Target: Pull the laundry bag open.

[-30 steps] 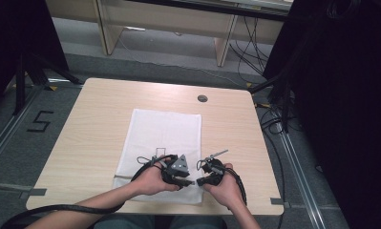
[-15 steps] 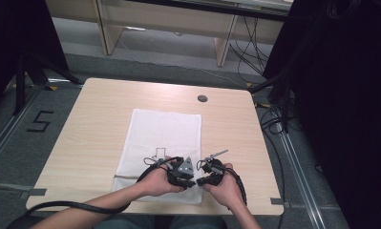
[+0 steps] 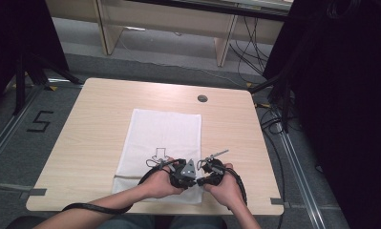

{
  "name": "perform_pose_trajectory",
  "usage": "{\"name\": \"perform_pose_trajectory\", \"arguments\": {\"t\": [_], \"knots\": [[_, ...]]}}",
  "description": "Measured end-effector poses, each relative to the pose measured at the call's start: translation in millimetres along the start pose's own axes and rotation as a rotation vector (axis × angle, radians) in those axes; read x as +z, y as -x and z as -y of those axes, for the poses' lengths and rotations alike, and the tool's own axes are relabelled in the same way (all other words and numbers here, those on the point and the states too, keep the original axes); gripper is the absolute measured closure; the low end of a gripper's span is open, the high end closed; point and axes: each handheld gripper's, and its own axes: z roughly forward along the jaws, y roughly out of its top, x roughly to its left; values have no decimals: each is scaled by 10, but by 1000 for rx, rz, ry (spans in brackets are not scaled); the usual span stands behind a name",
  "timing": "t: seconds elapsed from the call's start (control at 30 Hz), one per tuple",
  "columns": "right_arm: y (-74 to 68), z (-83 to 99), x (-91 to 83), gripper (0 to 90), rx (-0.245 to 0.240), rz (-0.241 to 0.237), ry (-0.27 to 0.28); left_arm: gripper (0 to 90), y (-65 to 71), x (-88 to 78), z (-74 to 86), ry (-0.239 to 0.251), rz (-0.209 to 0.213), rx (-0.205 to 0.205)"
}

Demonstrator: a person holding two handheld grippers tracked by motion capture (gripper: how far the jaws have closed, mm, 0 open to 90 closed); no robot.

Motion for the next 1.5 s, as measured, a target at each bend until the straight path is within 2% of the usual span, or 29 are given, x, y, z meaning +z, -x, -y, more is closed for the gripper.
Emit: {"name": "perform_pose_trajectory", "arguments": {"t": [0.07,0.1,0.17,0.2,0.23,0.27,0.3,0.33,0.4,0.43,0.53,0.77,0.83,0.87,0.9,0.93,1.0,1.1,1.2,1.27,1.3,1.5], "knots": [[8,2,0,900,-3,0,0,817,-1,0,2,1,1,-7],[18,2,5,900,-18,-4,10,817,-17,-15,-1,-19,5,13],[11,3,0,900,-3,-2,1,818,-15,-9,-5,-14,9,-4],[11,3,0,900,-2,-2,1,819,-1,5,-8,13,4,-25],[12,2,0,900,-3,-3,1,819,-15,-7,-11,-5,8,-9],[-17,3,-8,900,37,-9,-16,819,-15,-7,-11,-8,13,-17],[-18,2,-10,900,40,-9,-19,819,-18,-5,-11,-2,13,-20],[8,0,-3,900,11,-1,-5,819,-35,-13,-13,-10,15,-2],[5,-2,-3,900,14,0,-4,820,-23,-1,-8,13,20,-35],[7,-4,-2,900,12,-1,-5,820,-36,-14,-9,-1,21,-20],[34,-12,13,900,-24,-15,7,821,-26,-18,-10,-5,21,-22],[16,-11,9,900,-34,-6,0,821,-36,-32,-6,-2,40,-35],[-7,-12,3,900,-17,6,-15,822,-36,-35,-6,2,39,-37],[-15,-13,4,900,-24,7,-13,822,-40,-39,-10,3,36,-25],[-29,-15,4,900,-21,19,-19,822,-34,-39,-10,1,39,-35],[-18,-20,12,900,-52,19,-12,822,-31,-42,-11,-7,37,-32],[-35,-21,9,900,-45,27,-16,822,-34,-61,-7,-7,39,-29],[-35,-21,9,900,-44,27,-17,822,-49,-97,12,0,38,-29],[-34,-20,7,900,-46,26,-15,822,-49,-110,34,7,39,-52],[-32,-21,8,900,-45,25,-15,822,-55,-116,35,8,39,-41],[-31,-20,7,900,-48,23,-15,822,-50,-117,37,9,42,-51],[-30,-20,7,900,-49,25,-14,821,-50,-119,33,9,42,-47]]}}
